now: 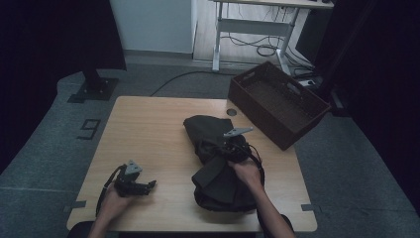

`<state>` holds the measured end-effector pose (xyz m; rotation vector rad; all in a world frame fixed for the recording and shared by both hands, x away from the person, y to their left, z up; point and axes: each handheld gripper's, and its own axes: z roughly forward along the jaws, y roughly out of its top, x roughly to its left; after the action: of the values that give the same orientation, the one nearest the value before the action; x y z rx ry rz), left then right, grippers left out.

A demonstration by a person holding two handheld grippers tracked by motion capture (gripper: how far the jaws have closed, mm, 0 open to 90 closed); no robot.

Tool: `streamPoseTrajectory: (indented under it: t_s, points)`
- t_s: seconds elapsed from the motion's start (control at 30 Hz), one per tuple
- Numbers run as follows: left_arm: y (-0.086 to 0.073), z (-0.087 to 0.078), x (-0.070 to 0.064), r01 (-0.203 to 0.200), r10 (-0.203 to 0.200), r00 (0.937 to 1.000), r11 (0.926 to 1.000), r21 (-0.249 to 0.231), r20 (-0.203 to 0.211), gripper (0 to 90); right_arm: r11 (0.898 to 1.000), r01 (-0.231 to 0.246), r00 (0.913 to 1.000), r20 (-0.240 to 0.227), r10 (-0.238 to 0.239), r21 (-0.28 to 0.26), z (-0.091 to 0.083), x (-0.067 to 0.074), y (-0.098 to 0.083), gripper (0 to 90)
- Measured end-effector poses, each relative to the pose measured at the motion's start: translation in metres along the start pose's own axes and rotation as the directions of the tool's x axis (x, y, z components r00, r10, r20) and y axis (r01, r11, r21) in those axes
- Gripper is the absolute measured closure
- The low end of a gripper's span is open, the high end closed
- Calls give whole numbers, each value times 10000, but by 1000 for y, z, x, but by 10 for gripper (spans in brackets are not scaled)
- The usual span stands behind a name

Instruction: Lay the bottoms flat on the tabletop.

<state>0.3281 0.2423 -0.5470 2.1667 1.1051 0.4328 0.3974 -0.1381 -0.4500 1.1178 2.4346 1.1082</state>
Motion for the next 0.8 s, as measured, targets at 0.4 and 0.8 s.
streamPoseTrajectory:
  t_s: [0.4, 0.8]
  points:
    - [0, 0, 0, -9, 9, 10000, 10000, 4, -8, 140, 9983, -177, 9993, 335, 158, 561, 16, -10, -12, 501]
    - [0, 0, 0, -2, 2, 10000, 10000, 1, -12, 140, 9956, 902, 9928, -818, -879, 255, 38, 46, 30, 484]
